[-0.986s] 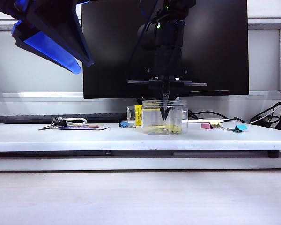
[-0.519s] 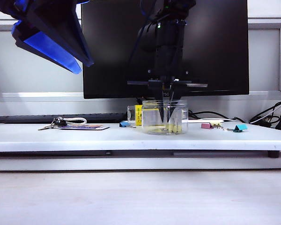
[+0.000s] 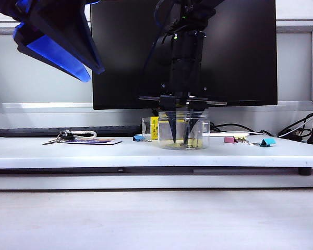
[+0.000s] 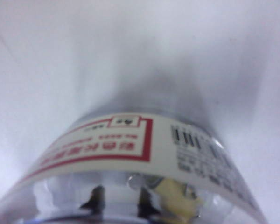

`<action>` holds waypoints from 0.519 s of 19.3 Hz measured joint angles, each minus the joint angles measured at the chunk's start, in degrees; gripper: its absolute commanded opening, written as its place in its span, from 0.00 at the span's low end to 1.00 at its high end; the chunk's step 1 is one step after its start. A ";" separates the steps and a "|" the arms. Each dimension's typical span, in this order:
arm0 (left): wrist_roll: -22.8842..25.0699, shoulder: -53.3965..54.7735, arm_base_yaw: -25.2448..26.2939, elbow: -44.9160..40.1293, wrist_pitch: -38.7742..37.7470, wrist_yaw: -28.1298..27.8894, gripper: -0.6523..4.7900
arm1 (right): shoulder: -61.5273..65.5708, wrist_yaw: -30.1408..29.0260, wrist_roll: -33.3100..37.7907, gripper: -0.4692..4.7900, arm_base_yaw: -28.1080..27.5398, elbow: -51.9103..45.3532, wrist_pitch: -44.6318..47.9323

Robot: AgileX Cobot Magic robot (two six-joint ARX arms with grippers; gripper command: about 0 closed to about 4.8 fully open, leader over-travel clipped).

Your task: Take the clips out of the round transparent plastic box and place them on the table.

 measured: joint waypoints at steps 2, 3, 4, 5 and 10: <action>0.00 0.00 0.00 0.00 0.02 0.02 0.51 | 0.31 0.00 -0.28 0.29 0.00 0.02 0.28; 0.00 0.00 0.00 0.00 0.00 0.02 0.51 | 0.37 0.00 -0.33 0.29 0.00 0.04 0.59; 0.00 0.00 0.00 0.00 -0.02 0.02 0.51 | 0.50 -0.02 -0.42 0.29 0.00 0.09 0.70; 0.00 0.00 0.00 0.00 -0.07 0.02 0.51 | 0.63 -0.04 -0.46 0.29 0.02 0.26 0.96; 0.00 0.00 0.00 0.00 -0.02 0.00 0.51 | 1.09 -0.07 -0.66 0.29 0.07 0.59 1.33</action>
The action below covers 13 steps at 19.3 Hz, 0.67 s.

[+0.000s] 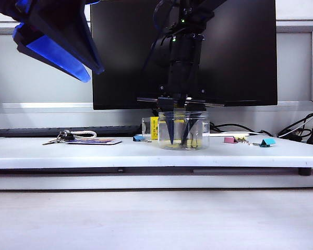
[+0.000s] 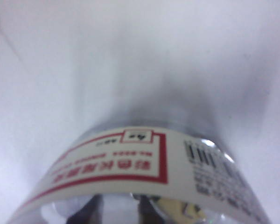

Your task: Take the clips out of the round transparent plastic box and place them on the table.

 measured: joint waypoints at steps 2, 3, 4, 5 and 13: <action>0.00 0.00 0.00 0.00 0.00 0.00 0.51 | 0.20 0.00 -0.04 0.29 0.00 0.09 0.13; 0.00 0.00 0.00 0.00 -0.02 0.02 0.51 | 0.26 -0.02 -0.17 0.28 0.00 0.13 0.15; 0.00 0.00 0.00 0.00 -0.02 0.02 0.51 | 0.31 -0.02 -0.28 0.28 0.00 0.15 0.17; 0.00 0.00 0.00 0.00 -0.02 0.00 0.51 | 0.48 -0.02 -0.63 0.23 0.00 0.35 0.13; 0.92 0.00 0.00 0.00 0.00 0.00 0.51 | 0.96 0.07 -1.49 0.09 0.00 0.68 0.57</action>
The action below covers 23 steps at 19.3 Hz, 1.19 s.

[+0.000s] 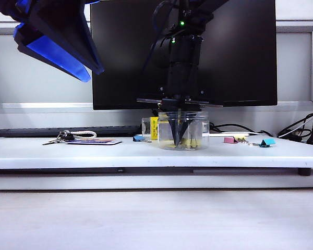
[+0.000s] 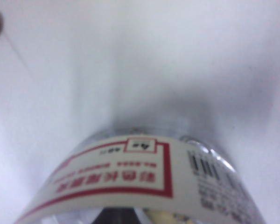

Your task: Take the clips out of the round transparent plastic box and place them on the table.

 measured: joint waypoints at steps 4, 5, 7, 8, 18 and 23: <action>0.00 0.00 0.00 0.00 0.00 0.00 0.51 | 0.00 0.00 -0.15 0.09 0.00 0.00 0.04; 0.02 0.00 0.00 0.00 0.00 0.00 0.51 | 0.00 0.02 -0.22 0.09 0.02 0.00 0.02; 0.15 0.00 0.00 0.00 0.00 0.00 0.51 | -0.02 0.02 -0.90 0.09 0.02 0.00 -0.02; 0.17 0.00 0.00 0.00 0.00 0.00 0.51 | -0.09 0.11 -1.20 0.09 0.02 0.00 -0.04; 0.37 0.00 0.00 0.00 0.02 0.00 0.51 | -3.10 5.49 -4.46 0.09 -0.02 -1.03 -1.79; 0.37 0.00 0.00 0.00 -0.02 0.00 0.51 | -4.07 5.46 -5.66 0.10 0.07 -1.05 -1.81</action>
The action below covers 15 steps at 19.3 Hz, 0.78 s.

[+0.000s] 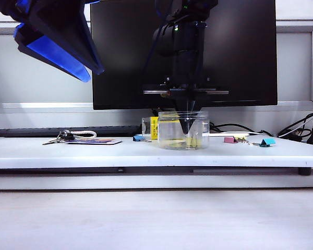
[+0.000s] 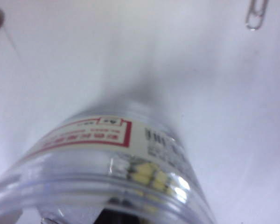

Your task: Take the clips out of the round transparent plastic box and place them on the table.

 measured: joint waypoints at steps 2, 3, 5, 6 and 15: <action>0.00 0.00 0.00 0.00 0.00 0.00 0.51 | -0.02 0.17 -0.66 0.20 -0.02 0.00 -0.46; -0.02 0.00 0.00 0.00 0.00 0.00 0.51 | -0.02 0.90 -1.36 0.20 0.00 -0.04 -0.70; -0.02 0.00 0.00 0.00 -0.28 0.00 0.51 | -0.02 1.70 -2.38 0.20 -0.02 -0.04 -0.83; 0.00 0.00 0.00 0.00 -0.39 0.00 0.51 | -0.02 2.25 -3.17 0.20 -0.02 -0.04 -1.03; 0.00 0.00 0.00 0.00 -0.39 0.00 0.51 | -0.02 3.63 -6.64 0.25 -0.02 -0.04 -1.29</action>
